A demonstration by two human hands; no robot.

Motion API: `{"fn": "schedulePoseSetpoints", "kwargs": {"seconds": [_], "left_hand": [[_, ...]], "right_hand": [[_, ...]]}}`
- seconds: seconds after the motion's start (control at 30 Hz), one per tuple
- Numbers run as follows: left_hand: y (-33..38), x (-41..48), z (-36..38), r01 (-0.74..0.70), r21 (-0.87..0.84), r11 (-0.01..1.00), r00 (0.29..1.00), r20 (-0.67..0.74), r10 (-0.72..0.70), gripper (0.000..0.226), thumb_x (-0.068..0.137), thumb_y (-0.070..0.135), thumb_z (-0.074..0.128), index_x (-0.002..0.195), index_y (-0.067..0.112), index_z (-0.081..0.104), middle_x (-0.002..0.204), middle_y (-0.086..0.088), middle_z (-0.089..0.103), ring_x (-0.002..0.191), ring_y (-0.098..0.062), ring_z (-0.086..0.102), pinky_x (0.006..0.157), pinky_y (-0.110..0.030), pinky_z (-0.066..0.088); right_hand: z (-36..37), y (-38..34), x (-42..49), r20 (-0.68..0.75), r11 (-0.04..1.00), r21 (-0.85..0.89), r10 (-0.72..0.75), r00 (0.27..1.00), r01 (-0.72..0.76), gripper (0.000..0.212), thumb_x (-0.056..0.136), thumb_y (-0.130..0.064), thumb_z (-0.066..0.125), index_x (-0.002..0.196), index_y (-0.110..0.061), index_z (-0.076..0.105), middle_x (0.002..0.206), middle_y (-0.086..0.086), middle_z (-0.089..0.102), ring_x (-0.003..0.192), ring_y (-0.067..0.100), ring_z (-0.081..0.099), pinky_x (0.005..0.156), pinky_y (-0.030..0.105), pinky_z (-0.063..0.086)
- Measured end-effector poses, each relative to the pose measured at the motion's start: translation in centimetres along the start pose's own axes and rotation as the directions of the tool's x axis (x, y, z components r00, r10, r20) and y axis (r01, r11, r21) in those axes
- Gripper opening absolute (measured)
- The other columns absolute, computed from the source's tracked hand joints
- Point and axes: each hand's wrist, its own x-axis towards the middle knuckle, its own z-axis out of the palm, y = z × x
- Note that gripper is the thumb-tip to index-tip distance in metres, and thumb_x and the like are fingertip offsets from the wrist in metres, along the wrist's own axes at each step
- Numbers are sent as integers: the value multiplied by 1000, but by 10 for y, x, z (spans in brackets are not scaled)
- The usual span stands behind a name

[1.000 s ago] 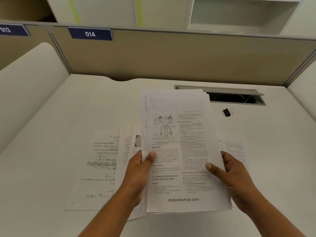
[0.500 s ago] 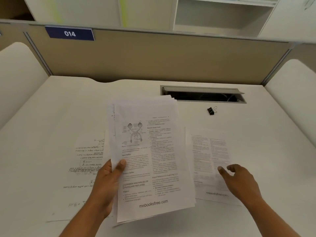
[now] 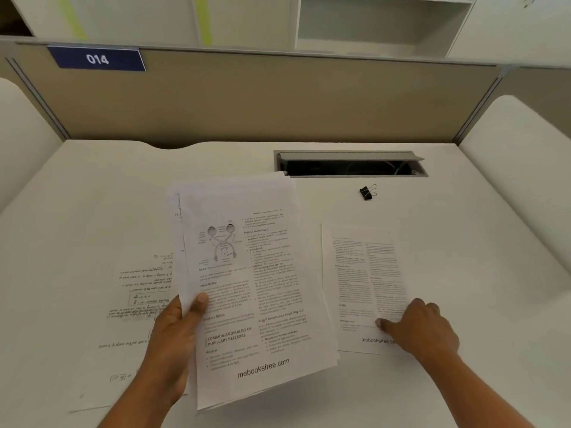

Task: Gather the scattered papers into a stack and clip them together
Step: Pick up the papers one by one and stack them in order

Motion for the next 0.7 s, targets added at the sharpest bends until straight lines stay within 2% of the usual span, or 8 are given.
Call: {"fn": "schedulePoseSetpoints", "kwargs": {"seconds": [0.13, 0.23, 0.3, 0.4, 0.5, 0.6, 0.7], "left_hand": [[-2, 0, 1, 7, -10, 1000, 1000, -1, -7, 20, 98, 23, 59, 112, 24, 73, 105, -2, 80, 96, -28, 76, 88, -50, 57], [-3, 0, 2, 8, -7, 1000, 1000, -4, -8, 20, 98, 22, 58, 112, 24, 72, 103, -2, 80, 95, -28, 76, 85, -48, 57], [-3, 1, 1, 8, -3, 1000, 1000, -5, -8, 20, 98, 22, 58, 112, 24, 72, 103, -2, 80, 93, -27, 77, 83, -46, 58], [-2, 3, 0, 5, 2, 1000, 1000, -7, -5, 21, 99, 23, 58, 115, 24, 72, 106, -3, 80, 97, -29, 76, 84, -47, 58], [0, 5, -2, -5, 10, 1000, 1000, -17, 5, 22, 99, 24, 58, 117, 25, 71, 108, -2, 79, 101, -30, 74, 86, -48, 57], [2, 6, -3, -12, 13, 1000, 1000, -27, 12, 21, 99, 23, 58, 115, 26, 71, 106, -1, 80, 99, -29, 75, 83, -45, 58], [4, 8, -6, -16, 9, 1000, 999, -32, 16, 22, 100, 22, 57, 117, 25, 70, 105, -1, 80, 98, -28, 74, 81, -43, 57]], "right_hand": [[1, 2, 1, -22, 996, 85, -12, 1000, 13, 67, 68, -62, 76, 110, -17, 50, 101, 2, 61, 92, 28, 65, 67, 34, 48], [7, 5, 3, -56, 983, 181, -8, 998, 18, 64, 66, -54, 81, 105, -19, 45, 94, 0, 62, 81, 26, 61, 62, 33, 45], [9, 7, 6, -57, 959, 283, 2, 998, 14, 53, 71, -46, 81, 103, -19, 48, 91, 0, 62, 79, 25, 59, 62, 32, 45], [15, 11, 16, -2, 855, 519, 2, 1000, -1, 24, 85, -34, 73, 86, -12, 64, 85, 1, 72, 76, 25, 67, 70, 42, 56], [17, 17, 19, 18, 753, 657, 9, 1000, -19, 25, 88, -25, 72, 70, -7, 66, 76, 8, 74, 74, 31, 69, 71, 46, 56], [11, 21, 17, 33, 652, 758, -10, 999, -18, 19, 91, -20, 69, 78, -7, 70, 79, 9, 73, 70, 26, 65, 56, 35, 50], [2, 22, 15, 62, 527, 849, -21, 998, -42, 9, 94, -20, 66, 95, -13, 72, 91, 9, 74, 77, 23, 65, 59, 30, 49]]}}
